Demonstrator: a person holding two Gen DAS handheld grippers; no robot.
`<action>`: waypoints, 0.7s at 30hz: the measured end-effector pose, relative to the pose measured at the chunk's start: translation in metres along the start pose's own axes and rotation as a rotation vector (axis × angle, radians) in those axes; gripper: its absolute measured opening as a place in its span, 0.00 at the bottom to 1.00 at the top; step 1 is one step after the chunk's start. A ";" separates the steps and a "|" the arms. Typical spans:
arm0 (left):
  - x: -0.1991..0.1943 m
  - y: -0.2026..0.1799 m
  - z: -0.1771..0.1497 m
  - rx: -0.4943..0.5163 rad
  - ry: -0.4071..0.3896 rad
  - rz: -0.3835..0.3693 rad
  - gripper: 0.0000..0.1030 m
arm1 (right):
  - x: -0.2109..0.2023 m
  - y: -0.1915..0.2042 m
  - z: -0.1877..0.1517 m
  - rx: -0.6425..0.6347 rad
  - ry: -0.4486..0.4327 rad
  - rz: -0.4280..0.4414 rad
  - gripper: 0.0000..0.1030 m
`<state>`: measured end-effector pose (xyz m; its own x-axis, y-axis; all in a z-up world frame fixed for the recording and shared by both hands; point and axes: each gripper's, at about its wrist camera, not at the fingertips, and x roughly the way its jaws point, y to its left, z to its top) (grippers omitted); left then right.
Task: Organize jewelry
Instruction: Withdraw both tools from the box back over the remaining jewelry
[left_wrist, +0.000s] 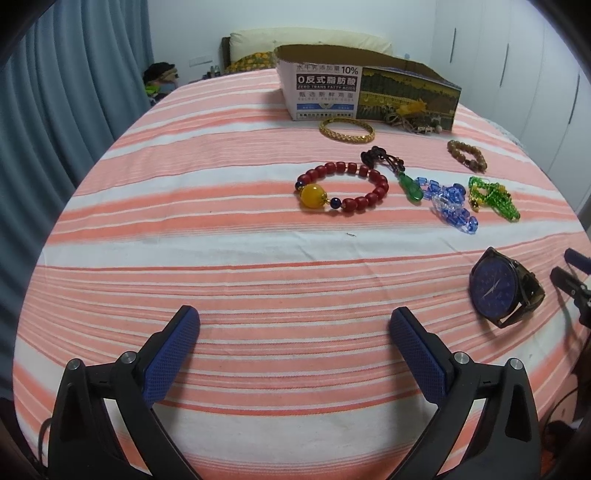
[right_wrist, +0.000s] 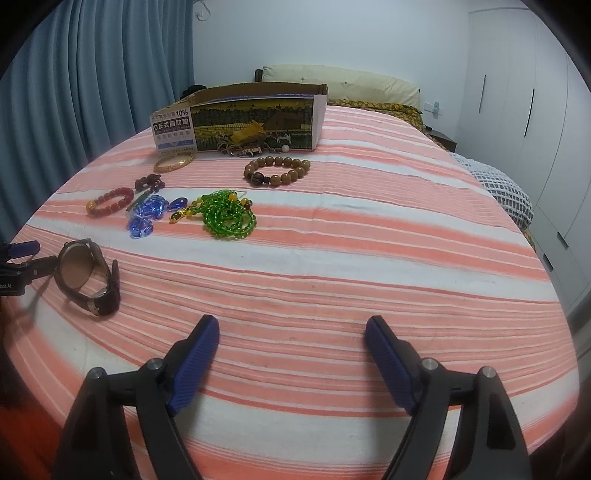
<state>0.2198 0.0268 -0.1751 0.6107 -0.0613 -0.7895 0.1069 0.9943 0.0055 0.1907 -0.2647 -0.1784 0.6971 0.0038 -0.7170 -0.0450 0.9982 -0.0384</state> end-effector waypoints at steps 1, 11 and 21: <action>0.000 0.000 0.000 0.002 0.000 -0.001 1.00 | 0.000 0.000 0.000 0.000 0.003 0.000 0.81; -0.001 0.000 0.000 0.005 0.003 -0.005 1.00 | 0.001 0.000 0.001 -0.006 0.009 0.008 0.82; -0.001 0.001 0.000 0.007 0.004 -0.007 1.00 | -0.001 0.000 -0.002 -0.007 -0.019 0.012 0.83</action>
<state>0.2196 0.0275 -0.1745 0.6070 -0.0682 -0.7918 0.1166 0.9932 0.0038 0.1889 -0.2650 -0.1791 0.7100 0.0169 -0.7040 -0.0584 0.9977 -0.0350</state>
